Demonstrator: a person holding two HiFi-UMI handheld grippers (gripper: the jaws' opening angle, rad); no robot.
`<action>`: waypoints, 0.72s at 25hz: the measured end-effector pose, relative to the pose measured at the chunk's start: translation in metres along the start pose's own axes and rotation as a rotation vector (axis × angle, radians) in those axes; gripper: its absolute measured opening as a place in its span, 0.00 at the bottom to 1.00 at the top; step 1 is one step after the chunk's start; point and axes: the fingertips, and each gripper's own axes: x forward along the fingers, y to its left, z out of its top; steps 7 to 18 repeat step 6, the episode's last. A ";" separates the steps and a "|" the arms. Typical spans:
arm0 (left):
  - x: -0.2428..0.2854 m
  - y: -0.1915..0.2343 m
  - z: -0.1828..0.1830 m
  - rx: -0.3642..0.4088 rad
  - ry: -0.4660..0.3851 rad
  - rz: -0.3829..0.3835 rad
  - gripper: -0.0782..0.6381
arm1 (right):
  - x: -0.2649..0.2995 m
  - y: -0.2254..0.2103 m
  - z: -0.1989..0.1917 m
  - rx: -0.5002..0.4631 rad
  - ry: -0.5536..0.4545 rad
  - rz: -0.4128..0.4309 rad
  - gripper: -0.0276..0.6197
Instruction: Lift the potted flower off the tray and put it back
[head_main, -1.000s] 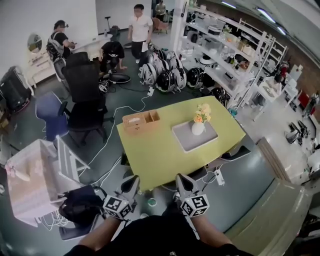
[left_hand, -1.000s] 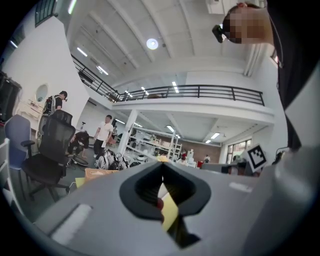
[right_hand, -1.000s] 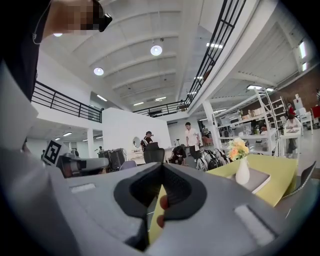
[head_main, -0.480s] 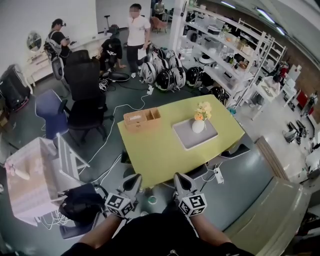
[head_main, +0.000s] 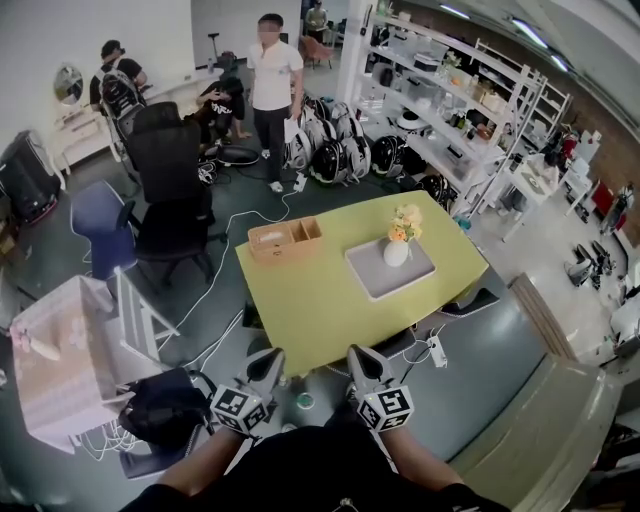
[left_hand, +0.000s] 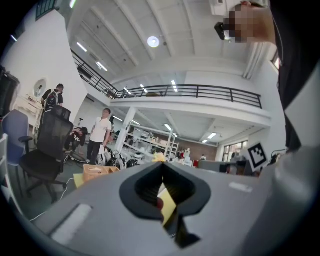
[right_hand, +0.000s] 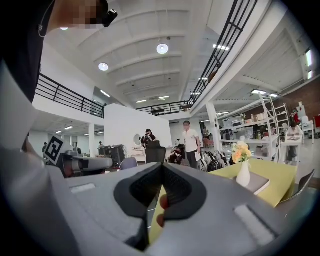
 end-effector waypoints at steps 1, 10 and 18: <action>-0.001 0.000 0.000 -0.001 0.001 -0.001 0.12 | 0.000 0.001 0.000 -0.001 0.000 0.001 0.05; -0.004 -0.003 0.004 -0.005 0.000 -0.001 0.12 | -0.003 0.004 0.006 -0.004 0.003 0.004 0.05; -0.004 -0.003 0.004 -0.005 0.000 -0.001 0.12 | -0.003 0.004 0.006 -0.004 0.003 0.004 0.05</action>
